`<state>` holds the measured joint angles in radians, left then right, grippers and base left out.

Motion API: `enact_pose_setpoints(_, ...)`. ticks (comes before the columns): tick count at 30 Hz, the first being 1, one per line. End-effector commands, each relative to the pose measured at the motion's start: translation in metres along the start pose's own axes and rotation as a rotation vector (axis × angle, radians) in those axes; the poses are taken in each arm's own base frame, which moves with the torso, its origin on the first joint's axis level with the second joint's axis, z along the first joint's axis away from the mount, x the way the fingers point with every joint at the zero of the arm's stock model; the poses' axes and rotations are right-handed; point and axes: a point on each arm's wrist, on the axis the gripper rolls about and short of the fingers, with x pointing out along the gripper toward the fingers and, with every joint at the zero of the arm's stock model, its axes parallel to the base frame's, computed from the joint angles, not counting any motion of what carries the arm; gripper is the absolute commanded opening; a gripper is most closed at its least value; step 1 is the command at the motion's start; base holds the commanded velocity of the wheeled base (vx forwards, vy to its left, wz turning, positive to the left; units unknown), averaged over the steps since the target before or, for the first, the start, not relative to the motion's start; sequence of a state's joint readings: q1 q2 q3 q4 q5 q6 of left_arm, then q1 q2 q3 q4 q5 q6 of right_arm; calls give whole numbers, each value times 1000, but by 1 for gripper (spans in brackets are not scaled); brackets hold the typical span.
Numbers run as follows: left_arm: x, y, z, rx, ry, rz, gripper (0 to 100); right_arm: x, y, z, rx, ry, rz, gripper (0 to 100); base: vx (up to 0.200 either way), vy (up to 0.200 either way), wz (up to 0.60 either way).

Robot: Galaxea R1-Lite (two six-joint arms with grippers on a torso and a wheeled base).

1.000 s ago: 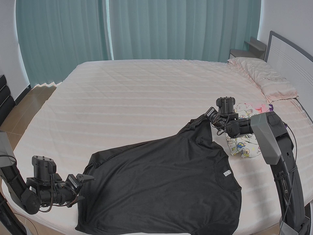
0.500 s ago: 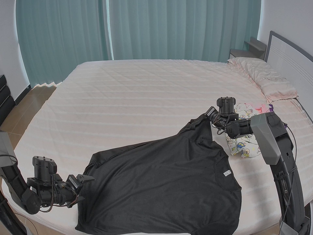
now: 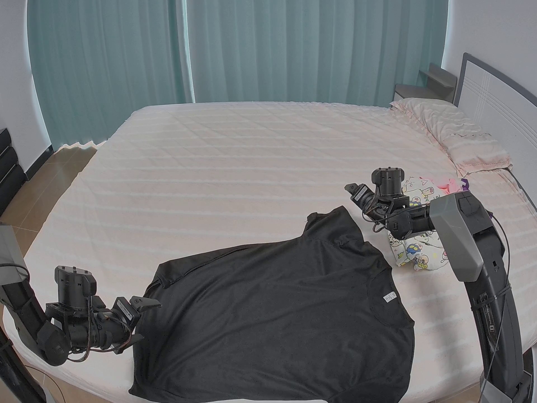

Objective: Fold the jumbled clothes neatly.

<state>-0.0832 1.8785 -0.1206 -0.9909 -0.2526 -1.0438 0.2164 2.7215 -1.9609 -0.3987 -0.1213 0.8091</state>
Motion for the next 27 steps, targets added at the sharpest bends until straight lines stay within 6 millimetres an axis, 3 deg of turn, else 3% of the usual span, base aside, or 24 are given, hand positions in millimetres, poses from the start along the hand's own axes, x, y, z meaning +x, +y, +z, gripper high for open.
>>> enact_pose_setpoints(1,2,-15,19,8,-82,-71,100,-23,-3,2,-45,56,-41,100,0,0,0)
enact_pose_setpoints(7,11,-41,50,52,-192,-152,100,-49,-11,-2,-97,123,-67,100,0,0,0)
enact_pose_setpoints(11,36,-55,75,148,-205,-126,100,-62,-15,-4,-103,117,-31,100,0,0,0)
enact_pose_setpoints(14,54,-56,82,173,-186,-96,100,-67,-19,-7,-115,118,-31,100,0,0,0)
enact_pose_setpoints(20,87,-52,79,215,-130,-40,100,-69,-25,-8,-114,122,-45,100,0,0,0)
enact_pose_setpoints(27,106,-45,64,261,-109,27,100,-68,-26,-8,-108,121,-44,100,0,0,0)
